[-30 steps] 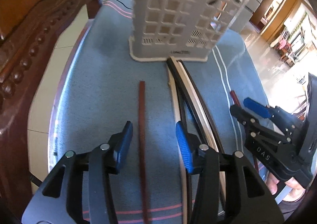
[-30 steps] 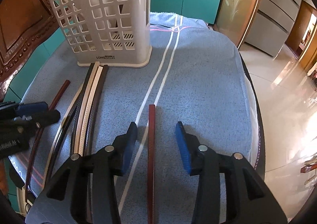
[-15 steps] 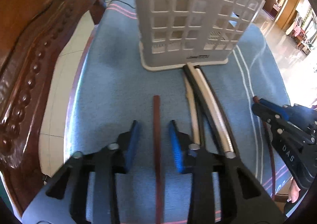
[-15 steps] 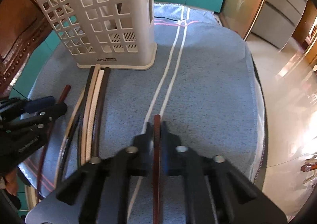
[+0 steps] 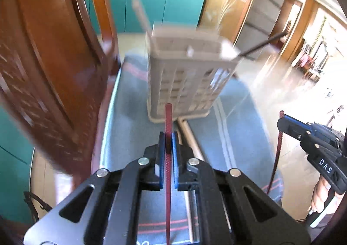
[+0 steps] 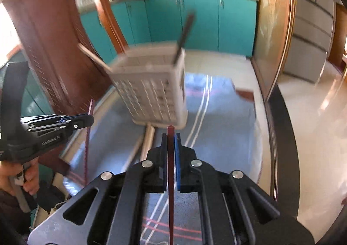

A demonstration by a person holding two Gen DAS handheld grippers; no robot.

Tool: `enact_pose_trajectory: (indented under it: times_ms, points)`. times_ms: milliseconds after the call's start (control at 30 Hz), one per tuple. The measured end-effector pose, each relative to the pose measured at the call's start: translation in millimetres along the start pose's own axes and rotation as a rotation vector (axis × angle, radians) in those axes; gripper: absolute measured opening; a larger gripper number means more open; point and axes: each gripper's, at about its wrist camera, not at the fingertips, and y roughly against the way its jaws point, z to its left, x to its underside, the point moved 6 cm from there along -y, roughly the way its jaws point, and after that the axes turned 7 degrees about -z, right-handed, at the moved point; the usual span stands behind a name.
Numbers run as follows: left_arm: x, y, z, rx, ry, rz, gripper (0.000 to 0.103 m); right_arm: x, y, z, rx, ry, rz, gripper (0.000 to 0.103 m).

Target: Organize utensils

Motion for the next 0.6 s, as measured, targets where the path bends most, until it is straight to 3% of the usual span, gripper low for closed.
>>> enact_pose_trajectory:
  times_ms: [300,600]
  points:
    - [-56.1,100.1,-14.9,0.045,-0.045,-0.230,0.007,-63.3,85.5,16.1,-0.114,0.007,-0.220,0.007]
    - [-147.5,136.6,-27.1,0.036,-0.039,-0.429,0.007,-165.4,102.5,28.8,-0.071,0.035,-0.426,0.007]
